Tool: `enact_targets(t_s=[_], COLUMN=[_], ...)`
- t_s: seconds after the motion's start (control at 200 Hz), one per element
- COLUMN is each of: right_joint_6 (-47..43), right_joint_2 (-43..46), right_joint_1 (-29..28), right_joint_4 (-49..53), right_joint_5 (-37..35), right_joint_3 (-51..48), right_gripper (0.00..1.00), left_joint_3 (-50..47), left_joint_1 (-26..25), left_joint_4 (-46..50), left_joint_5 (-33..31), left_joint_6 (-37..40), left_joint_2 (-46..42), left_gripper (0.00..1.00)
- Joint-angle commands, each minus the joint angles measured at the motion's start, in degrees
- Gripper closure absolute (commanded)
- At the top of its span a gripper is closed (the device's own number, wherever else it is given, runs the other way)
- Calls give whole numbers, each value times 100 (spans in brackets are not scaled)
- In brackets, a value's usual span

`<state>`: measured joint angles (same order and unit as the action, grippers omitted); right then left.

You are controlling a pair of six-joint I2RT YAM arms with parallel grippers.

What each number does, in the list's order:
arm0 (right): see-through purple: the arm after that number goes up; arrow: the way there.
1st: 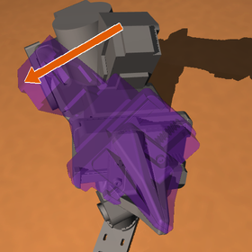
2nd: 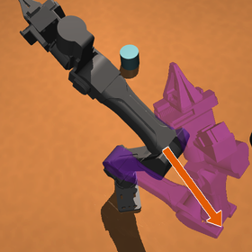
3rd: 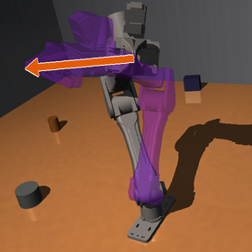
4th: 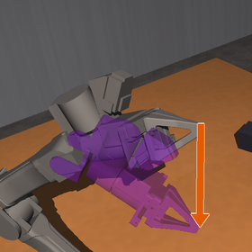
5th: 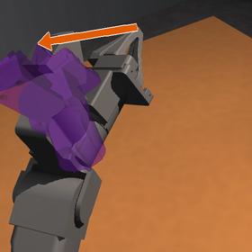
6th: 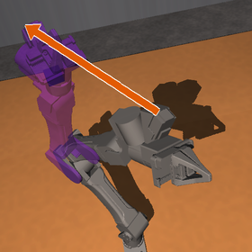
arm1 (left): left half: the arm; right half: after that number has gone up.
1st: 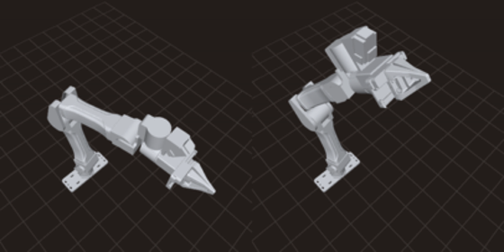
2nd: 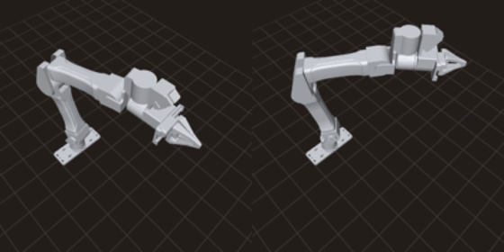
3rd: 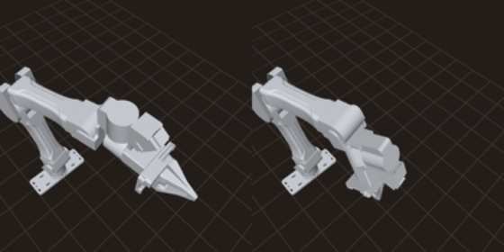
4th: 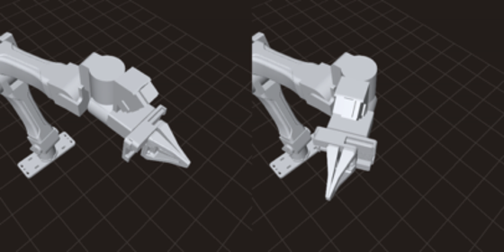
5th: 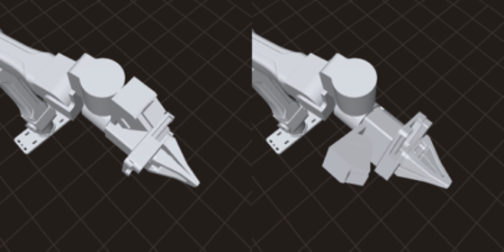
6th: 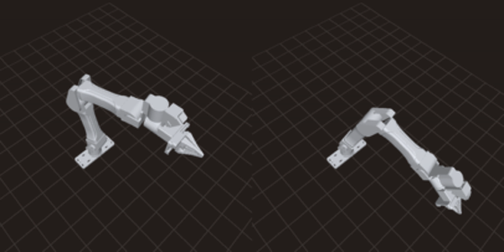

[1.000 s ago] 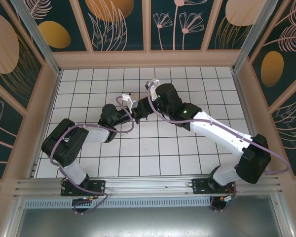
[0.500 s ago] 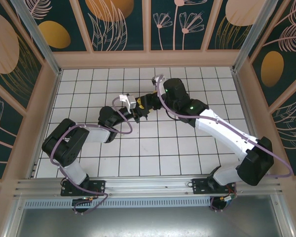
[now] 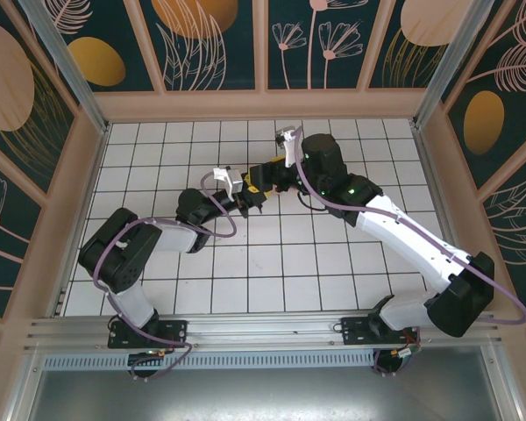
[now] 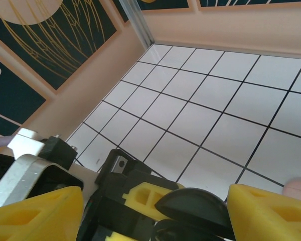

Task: Insert the wireless bluetooth earbuds into the charging case

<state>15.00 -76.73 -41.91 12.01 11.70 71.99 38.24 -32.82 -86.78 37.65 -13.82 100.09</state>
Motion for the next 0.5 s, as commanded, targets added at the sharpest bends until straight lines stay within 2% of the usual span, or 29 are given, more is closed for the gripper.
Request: enact_targets(t_s=[0.0,0.125,0.25,0.495], right_joint_6=[149,357,695,1186], right_joint_2=[372,781,1143,975], right_joint_1=[51,201,582,832], right_joint_4=[-200,-121,81,197], right_joint_5=[-87,-594,-695,-887], right_joint_3=[184,-86,-566,-1650], right_gripper=[24,25,26,29], left_joint_3=[114,-19,-194,-625], left_joint_1=[-15,-23,-1,351], left_joint_4=[-225,-310,-310,-877], left_joint_5=[70,-94,-453,-1147], left_joint_6=[18,178,411,332], left_joint_2=[88,71,-40,-157], left_gripper=[100,100,100,100])
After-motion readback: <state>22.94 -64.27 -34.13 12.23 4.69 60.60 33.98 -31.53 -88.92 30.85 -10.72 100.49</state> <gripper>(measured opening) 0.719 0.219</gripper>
